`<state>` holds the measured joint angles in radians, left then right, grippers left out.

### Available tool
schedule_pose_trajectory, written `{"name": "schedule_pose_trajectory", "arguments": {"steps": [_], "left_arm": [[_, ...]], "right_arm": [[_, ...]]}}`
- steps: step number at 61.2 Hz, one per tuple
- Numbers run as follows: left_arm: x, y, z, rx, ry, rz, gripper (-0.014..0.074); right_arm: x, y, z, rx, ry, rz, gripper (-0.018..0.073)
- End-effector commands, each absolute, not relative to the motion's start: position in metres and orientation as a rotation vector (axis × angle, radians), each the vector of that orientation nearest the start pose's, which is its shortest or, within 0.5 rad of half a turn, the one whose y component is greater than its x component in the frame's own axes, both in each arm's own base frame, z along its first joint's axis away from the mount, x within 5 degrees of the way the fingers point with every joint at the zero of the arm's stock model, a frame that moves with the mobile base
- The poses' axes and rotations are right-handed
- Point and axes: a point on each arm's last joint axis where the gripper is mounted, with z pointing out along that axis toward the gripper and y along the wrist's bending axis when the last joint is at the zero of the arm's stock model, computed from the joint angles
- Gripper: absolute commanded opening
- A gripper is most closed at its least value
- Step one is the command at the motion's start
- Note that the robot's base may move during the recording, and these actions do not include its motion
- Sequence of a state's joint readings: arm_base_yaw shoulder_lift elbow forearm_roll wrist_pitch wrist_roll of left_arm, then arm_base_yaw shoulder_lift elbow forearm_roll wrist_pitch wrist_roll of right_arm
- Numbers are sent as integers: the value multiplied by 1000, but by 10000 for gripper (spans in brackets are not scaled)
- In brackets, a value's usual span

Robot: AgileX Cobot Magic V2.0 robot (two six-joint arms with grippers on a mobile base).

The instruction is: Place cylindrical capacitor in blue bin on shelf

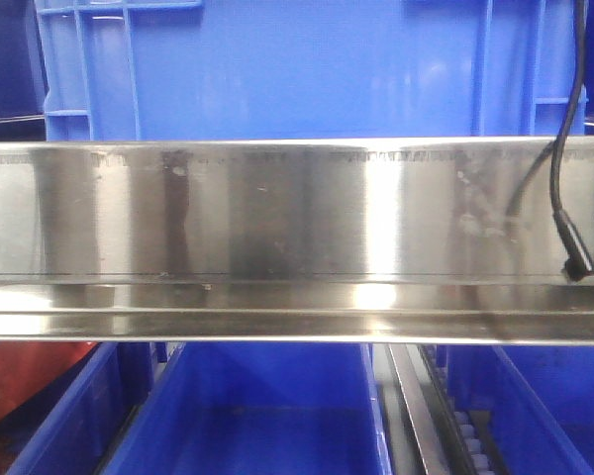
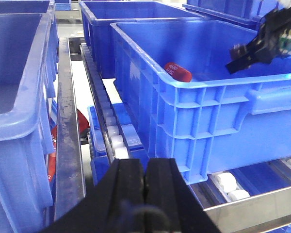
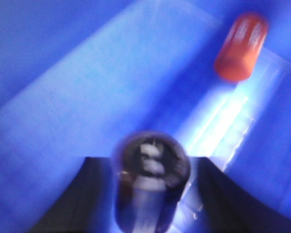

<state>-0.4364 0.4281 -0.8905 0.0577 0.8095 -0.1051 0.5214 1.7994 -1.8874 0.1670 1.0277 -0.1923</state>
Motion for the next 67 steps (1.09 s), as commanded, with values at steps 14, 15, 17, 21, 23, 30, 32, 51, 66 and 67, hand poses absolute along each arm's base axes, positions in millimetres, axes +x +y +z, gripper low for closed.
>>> {"name": "schedule_pose_trajectory", "arguments": {"steps": [14,15,17,21,23,30,32,51,66,67], "left_arm": [[45,-17,403,300,1799,-324,-111],[45,-17,403,300,1799,-324,-111],[45,-17,403,300,1799,-321,-111],[45,-17,403,300,1799,-321,-111],[45,-17,403,300,1799,-319,-111],[45,-17,403,301,1798,-316,-111],[45,-17,403,301,1798,-316,-111],[47,-15,404,304,1791,-276,-111],[50,-16,407,302,1747,-274,-111],[50,-16,407,302,1747,-274,-111]], "right_arm": [[336,207,412,-784,2224,376,468],[335,206,415,-782,2217,377,453],[332,205,419,-777,2208,379,408],[325,201,430,-768,2181,384,302],[321,199,435,-764,2168,386,248],[300,186,460,-731,2099,389,-9],[295,182,465,-710,2083,386,-56],[232,128,489,-549,1947,248,-162],[172,77,472,-417,1865,159,-162],[169,74,470,-412,1861,157,-162]]}}
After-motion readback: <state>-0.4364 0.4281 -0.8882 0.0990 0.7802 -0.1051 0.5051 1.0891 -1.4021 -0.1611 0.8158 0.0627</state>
